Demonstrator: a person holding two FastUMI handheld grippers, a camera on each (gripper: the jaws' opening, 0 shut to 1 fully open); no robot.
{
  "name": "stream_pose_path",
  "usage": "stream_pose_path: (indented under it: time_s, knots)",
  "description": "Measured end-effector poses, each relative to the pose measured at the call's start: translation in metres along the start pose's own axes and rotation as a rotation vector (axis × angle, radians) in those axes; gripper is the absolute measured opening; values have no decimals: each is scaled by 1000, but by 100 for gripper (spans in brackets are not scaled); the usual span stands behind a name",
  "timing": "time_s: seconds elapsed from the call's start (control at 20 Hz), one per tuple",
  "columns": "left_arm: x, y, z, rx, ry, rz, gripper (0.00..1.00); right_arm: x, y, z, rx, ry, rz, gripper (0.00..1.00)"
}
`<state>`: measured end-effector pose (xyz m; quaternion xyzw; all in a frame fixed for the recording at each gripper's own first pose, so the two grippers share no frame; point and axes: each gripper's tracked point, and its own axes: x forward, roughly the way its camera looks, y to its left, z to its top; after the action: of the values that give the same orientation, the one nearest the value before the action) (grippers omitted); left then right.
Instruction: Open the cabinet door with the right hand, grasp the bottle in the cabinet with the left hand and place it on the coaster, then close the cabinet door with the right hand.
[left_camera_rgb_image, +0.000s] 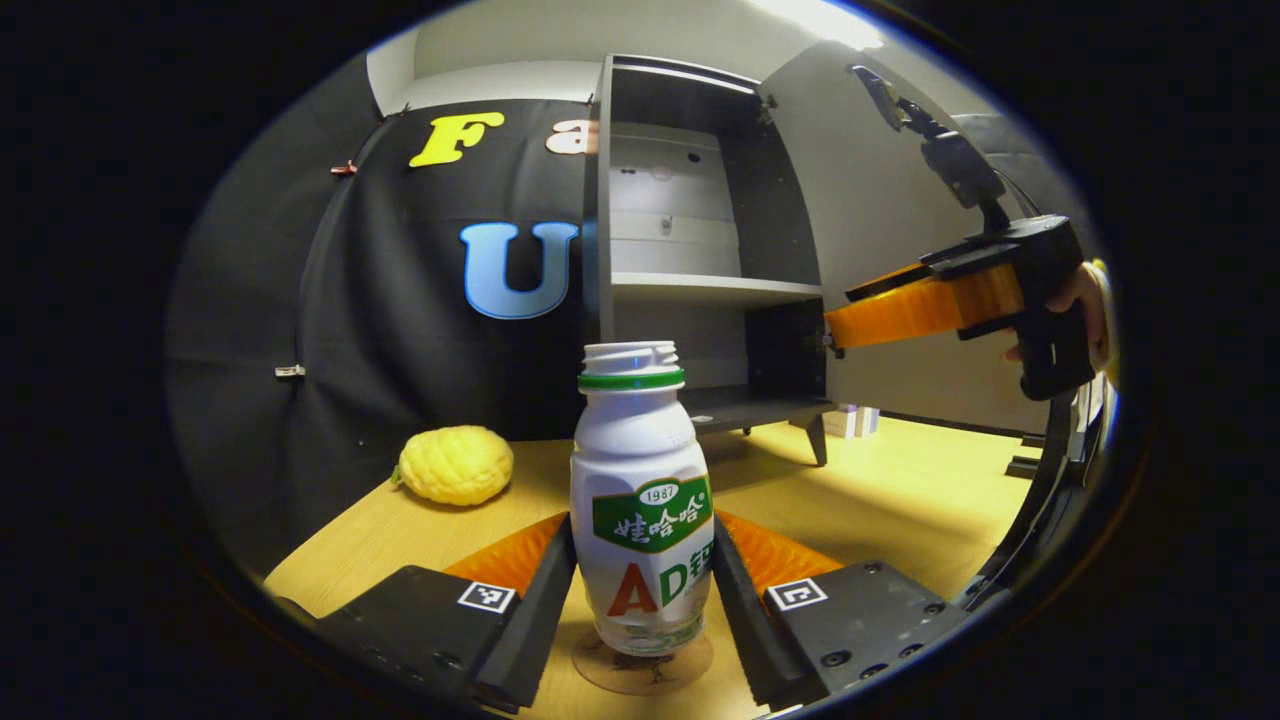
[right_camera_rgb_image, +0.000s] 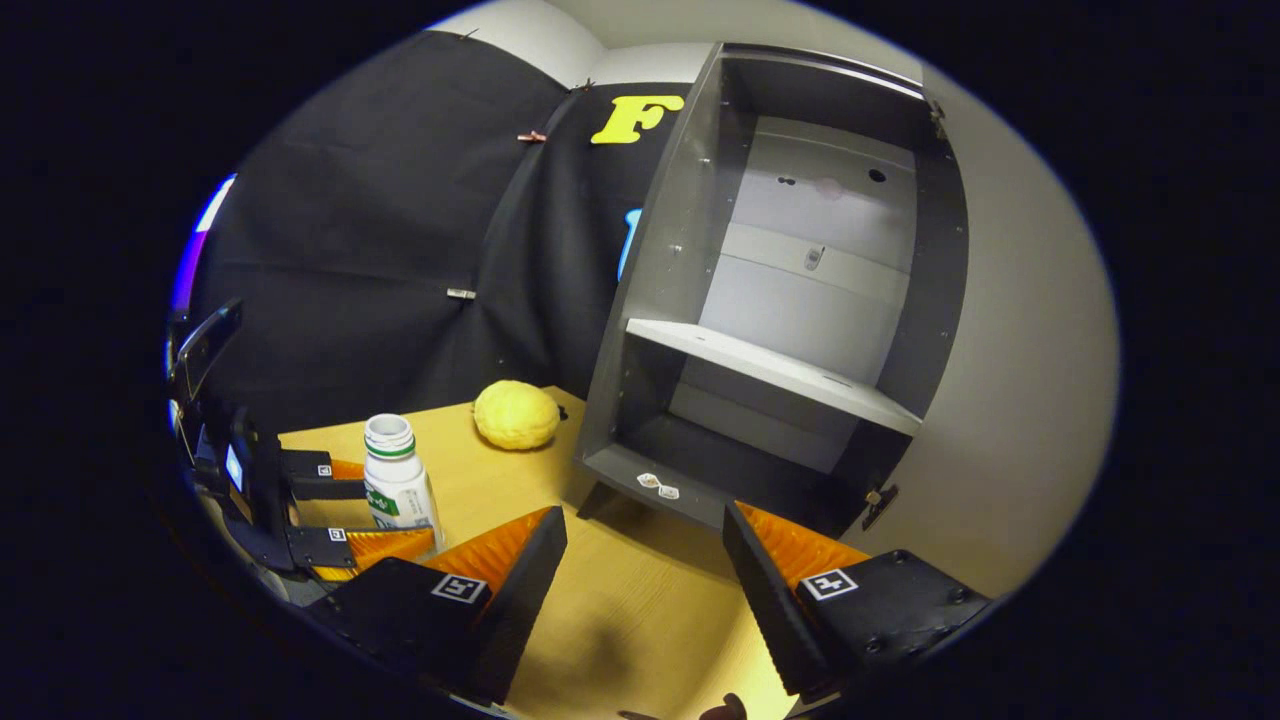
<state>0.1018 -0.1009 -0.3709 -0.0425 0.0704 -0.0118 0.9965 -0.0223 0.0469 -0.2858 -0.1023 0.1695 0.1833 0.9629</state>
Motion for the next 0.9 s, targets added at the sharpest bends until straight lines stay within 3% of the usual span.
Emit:
stream_pose_path:
  time_s: [0.3, 0.55, 0.8, 0.9]
  knots:
    - [-5, 1, -30, 15, 26, 6, 77, -2, 13, -14, 1, 29, 30, 98]
    - [-6, -4, -29, 24, 0, -15, 78, -6, 11, -22, -2, 50, 37, 98]
    - [-5, -6, -20, 31, -19, 8, 92, -13, 10, -23, 0, 58, 37, 98]
    - [-2, -2, -9, 61, -30, 30, 91, -16, 9, -20, 2, 64, 34, 98]
